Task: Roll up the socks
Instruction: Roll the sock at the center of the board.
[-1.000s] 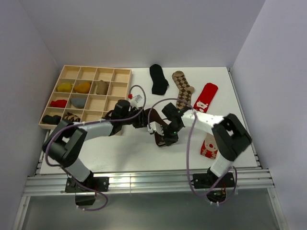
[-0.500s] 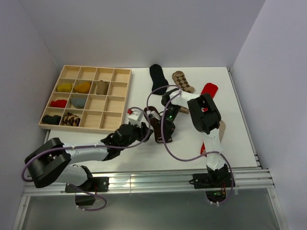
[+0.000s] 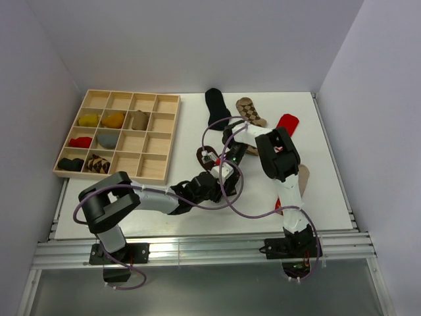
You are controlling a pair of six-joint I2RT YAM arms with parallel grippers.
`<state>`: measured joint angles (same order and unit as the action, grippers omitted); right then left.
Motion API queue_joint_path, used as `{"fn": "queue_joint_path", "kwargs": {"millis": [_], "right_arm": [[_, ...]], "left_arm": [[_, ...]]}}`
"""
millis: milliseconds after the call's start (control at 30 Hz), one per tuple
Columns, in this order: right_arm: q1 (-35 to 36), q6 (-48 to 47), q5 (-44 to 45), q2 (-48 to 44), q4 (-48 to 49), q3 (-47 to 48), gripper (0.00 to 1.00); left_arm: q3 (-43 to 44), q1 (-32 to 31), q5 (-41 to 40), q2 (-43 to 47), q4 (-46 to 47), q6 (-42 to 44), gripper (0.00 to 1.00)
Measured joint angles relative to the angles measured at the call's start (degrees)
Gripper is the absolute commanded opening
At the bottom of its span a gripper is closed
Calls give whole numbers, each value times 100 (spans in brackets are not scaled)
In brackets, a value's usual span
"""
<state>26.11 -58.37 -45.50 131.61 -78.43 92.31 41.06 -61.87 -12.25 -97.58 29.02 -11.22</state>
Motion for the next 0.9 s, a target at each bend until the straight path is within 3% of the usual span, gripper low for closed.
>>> {"fn": "queue_joint_path", "kwargs": {"millis": [267,567,667,767,900], "right_arm": [[-68,44,61,0,-24,0,18],[-98,208,87,0,-9,0,20],[-103,343,98,-2,17,-2,28],[-138,651,114,-136,179,-127,46],[-278,1172,201,-1051,1088,-940,52]], "left_arm": [[103,13,363,-168,-105,61,42],[101,476,1152,-170,-105,-243,12],[129,599,1475,-249,-105,-348,5],[225,761,1849,-402,-85,-492,0],[247,1056,2439,-509,0,-835,0]]}}
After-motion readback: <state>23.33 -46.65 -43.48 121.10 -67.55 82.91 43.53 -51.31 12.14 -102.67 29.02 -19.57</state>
